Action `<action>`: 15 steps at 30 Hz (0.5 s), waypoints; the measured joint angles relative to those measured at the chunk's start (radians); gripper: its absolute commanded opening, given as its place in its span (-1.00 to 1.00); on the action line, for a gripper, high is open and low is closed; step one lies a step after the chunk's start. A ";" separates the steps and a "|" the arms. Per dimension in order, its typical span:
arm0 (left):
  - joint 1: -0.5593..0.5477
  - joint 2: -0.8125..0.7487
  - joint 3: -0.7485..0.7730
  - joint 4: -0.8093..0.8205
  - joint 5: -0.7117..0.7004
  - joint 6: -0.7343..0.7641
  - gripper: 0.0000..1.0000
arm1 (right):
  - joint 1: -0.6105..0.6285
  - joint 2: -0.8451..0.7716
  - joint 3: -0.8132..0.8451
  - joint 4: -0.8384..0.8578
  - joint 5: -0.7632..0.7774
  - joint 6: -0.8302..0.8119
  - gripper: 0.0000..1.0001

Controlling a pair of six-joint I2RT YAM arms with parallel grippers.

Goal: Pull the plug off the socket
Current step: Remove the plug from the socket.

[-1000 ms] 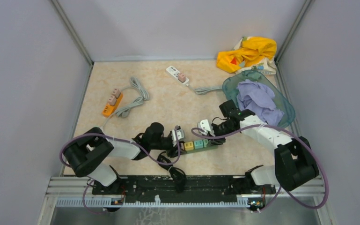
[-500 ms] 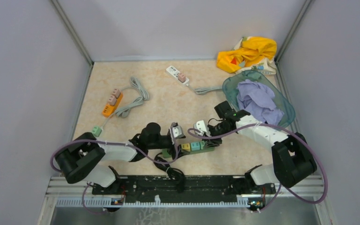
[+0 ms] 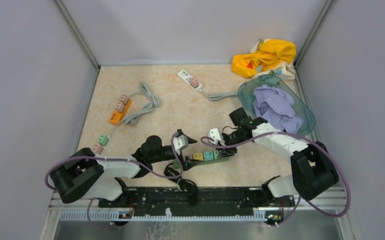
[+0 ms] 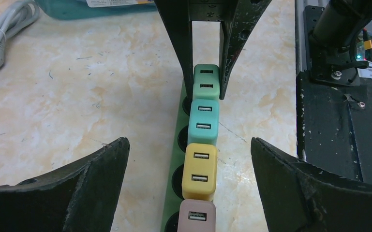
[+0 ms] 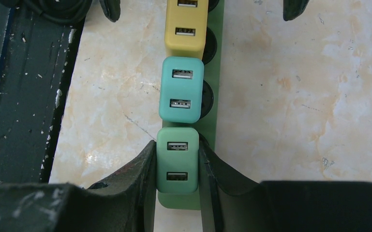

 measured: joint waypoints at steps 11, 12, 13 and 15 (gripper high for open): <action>-0.069 0.080 0.066 -0.089 -0.067 0.096 0.89 | 0.000 0.000 0.000 0.000 0.000 0.000 -1.00; -0.084 0.093 0.079 -0.110 -0.081 0.115 0.89 | 0.000 0.000 0.000 0.000 0.000 0.000 -1.00; -0.090 0.103 0.086 -0.122 -0.089 0.132 0.89 | 0.000 0.000 0.000 0.000 0.000 0.000 -1.00; -0.097 0.122 0.099 -0.154 -0.103 0.167 0.89 | 0.000 0.000 0.000 0.000 0.000 0.000 -1.00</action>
